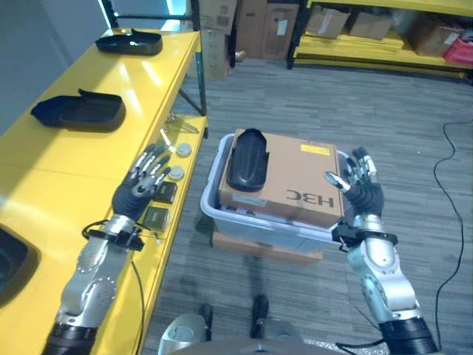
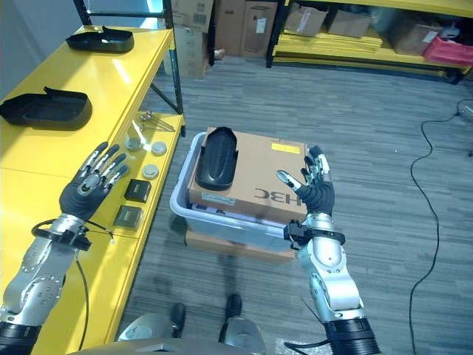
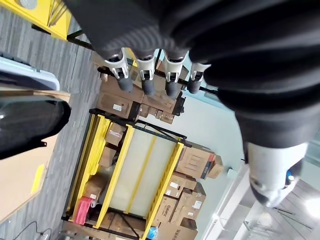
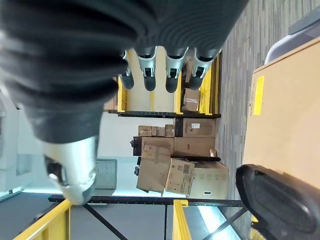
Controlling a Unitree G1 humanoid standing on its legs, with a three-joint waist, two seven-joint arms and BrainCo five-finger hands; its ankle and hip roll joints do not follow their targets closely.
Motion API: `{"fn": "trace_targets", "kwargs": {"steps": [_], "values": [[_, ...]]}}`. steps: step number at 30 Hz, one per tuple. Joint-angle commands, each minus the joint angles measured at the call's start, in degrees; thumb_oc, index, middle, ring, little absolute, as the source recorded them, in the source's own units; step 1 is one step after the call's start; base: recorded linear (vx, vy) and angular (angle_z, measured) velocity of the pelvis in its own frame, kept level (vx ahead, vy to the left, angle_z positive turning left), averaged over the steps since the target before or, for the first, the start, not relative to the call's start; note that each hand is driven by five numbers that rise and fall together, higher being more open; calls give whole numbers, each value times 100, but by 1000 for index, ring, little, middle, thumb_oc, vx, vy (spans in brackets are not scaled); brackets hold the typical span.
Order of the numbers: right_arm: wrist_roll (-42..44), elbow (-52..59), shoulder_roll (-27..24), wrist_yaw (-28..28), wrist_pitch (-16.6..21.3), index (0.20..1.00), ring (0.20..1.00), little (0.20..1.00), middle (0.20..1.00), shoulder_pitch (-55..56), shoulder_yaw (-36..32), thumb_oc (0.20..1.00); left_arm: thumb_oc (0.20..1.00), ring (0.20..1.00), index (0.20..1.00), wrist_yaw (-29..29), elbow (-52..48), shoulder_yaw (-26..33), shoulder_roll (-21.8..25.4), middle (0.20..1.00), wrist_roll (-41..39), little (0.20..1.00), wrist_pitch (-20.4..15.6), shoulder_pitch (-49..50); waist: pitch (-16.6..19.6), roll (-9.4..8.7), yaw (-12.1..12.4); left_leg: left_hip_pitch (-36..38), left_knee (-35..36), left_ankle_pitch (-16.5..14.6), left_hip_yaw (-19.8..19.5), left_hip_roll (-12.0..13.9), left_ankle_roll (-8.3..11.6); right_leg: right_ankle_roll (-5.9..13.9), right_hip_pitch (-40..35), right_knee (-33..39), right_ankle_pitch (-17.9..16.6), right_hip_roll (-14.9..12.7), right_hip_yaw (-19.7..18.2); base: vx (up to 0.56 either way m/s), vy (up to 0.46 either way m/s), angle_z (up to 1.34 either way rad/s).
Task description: Move parts from the plastic box to the shelf.
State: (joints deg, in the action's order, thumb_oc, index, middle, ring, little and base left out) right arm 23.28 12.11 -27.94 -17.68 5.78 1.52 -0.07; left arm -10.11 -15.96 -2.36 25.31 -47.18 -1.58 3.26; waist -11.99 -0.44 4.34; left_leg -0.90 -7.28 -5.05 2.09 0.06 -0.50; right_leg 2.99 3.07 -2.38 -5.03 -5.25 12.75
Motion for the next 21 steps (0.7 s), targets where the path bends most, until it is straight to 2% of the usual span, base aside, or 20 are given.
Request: {"fn": "trace_targets", "kwargs": {"steps": [1,4,6,9,10,12,14,15,18,21], "values": [[101,86,-218,-248,84,1000,1000,1000,1000,-156,-166,1000,1000,1000,1000,-28,-201,-16,14,1000,15,1000,-121,-179,268,45,-15,-299,28,459,363,351,301,416,-391,224,329,-155,173,40,-50,33],[-7,-40,-165,-521,-435,1000,1000,1000,1000,-170,-50,1000,1000,1000,1000,135,-178,8,18,1000,18,1000,-116,-134,310,98,5,-201,191,504,334,349,338,401,-440,243,380,-133,179,53,22,13],[86,-228,-167,-545,-515,1000,1000,1000,1000,-203,24,1000,1000,1000,1000,255,-162,58,33,1000,61,1000,-124,-114,343,118,29,-143,262,525,316,340,346,400,-466,242,398,-133,189,51,41,-5],[-96,-426,-188,-722,-225,1000,1000,1000,1000,-299,13,1000,1000,1000,1000,349,-114,222,82,1000,112,1000,-173,-17,360,161,135,-122,297,550,231,323,368,402,-500,192,429,-151,223,91,72,0],[-98,-429,-187,-724,-222,1000,1000,1000,1000,-302,16,1000,1000,1000,1000,349,-115,223,83,1000,112,1000,-172,-16,358,160,133,-119,297,550,230,323,367,403,-502,191,430,-152,224,113,68,2],[-370,-682,-312,-1228,-162,1000,1000,1000,1000,-568,-132,1000,1000,1000,1000,251,-57,356,175,1000,158,1000,-163,34,350,189,282,-155,251,534,114,295,367,425,-510,91,476,-186,273,127,78,5],[-359,-835,-356,-1343,-168,1000,1000,1000,1000,-683,-142,1000,1000,1000,1000,224,-53,362,190,1000,171,1000,-156,29,333,202,330,-188,206,527,76,286,364,425,-499,42,494,-202,292,64,78,11],[-669,-1453,-498,-1732,-187,1000,1000,1000,1000,-1155,-187,1000,1000,1000,1000,216,-34,319,244,1000,225,1000,-182,-36,263,252,503,-386,-17,473,-60,236,338,449,-383,-168,542,-285,371,45,102,12],[-897,-2162,-746,-1950,-275,1000,1000,1000,1000,-1822,-204,1000,1000,1000,1000,211,43,243,326,1000,154,1000,-265,-250,127,322,667,-799,-296,434,-232,146,326,467,-90,-401,575,-369,457,-140,105,20],[-1200,-3658,-1104,-2539,-200,1000,1000,1000,1000,-3148,116,1000,1000,1000,1000,128,318,-7,473,1000,55,1000,-617,-820,-376,479,917,-1540,-670,451,-501,-37,267,472,539,-794,570,-506,570,-373,72,30]]}}
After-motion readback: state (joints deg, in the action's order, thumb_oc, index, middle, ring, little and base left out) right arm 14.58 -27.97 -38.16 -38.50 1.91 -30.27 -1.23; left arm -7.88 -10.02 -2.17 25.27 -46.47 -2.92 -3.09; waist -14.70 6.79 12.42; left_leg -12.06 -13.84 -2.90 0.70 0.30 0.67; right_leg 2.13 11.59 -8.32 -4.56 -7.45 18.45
